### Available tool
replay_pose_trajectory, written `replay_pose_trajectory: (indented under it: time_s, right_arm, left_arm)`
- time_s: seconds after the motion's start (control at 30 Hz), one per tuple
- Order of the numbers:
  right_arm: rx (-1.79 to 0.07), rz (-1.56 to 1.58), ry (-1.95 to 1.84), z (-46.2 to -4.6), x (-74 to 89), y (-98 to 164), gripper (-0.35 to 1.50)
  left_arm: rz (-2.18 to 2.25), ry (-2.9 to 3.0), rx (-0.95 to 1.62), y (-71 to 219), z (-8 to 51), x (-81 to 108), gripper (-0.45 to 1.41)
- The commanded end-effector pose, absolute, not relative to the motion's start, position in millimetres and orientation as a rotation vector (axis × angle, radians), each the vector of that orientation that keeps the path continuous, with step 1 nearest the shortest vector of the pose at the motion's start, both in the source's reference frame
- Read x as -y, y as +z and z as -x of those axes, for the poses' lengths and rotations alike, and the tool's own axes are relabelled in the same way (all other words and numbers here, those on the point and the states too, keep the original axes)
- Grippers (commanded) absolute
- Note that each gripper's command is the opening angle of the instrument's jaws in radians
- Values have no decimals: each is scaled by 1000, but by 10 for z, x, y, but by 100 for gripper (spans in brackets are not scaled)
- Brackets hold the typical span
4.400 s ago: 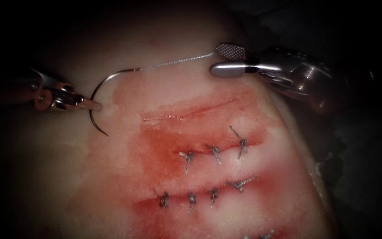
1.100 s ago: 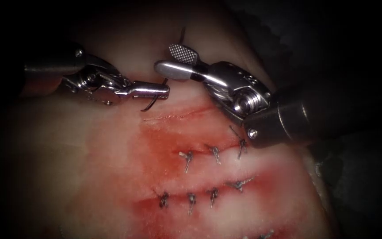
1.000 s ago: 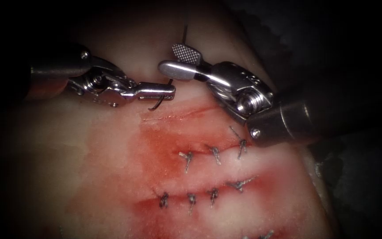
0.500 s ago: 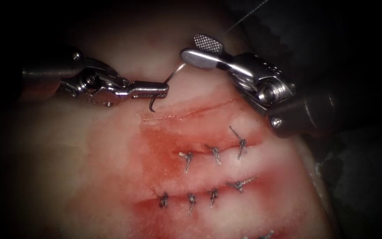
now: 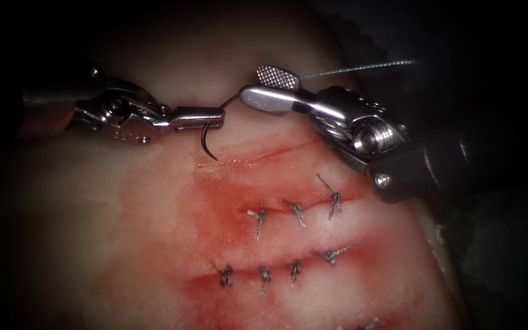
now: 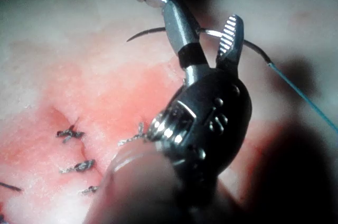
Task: Wound Closure
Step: Pass the needle to the right gripper
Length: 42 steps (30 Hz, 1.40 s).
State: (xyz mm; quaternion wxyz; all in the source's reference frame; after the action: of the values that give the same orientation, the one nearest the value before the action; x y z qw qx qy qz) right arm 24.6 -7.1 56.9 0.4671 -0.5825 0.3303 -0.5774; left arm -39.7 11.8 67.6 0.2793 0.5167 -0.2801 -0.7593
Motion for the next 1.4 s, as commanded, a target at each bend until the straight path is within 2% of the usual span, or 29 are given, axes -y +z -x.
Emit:
replay_pose_trajectory:
  time_s: [0.03,0.2,0.37,0.47,0.67,1.4]
  right_arm:
    - [-840,1431,-1413,-255,80,568,133]
    - [-809,1415,-1393,-260,82,566,133]
    - [-778,1399,-1373,-247,75,583,132]
    - [-723,1385,-1355,-240,62,592,133]
    - [-642,1368,-1331,-225,45,613,133]
    - [-603,1439,-1271,-242,43,621,133]
  left_arm:
    - [-1425,-2041,788,681,402,-127,-45]
    - [-1626,-2003,962,686,402,-123,-45]
    - [-1792,-1953,1112,691,407,-116,-45]
    - [-1901,-1865,1285,702,411,-105,-45]
    - [-1951,-1812,1427,707,429,-93,-45]
    - [-1881,-1885,1533,704,441,-90,-45]
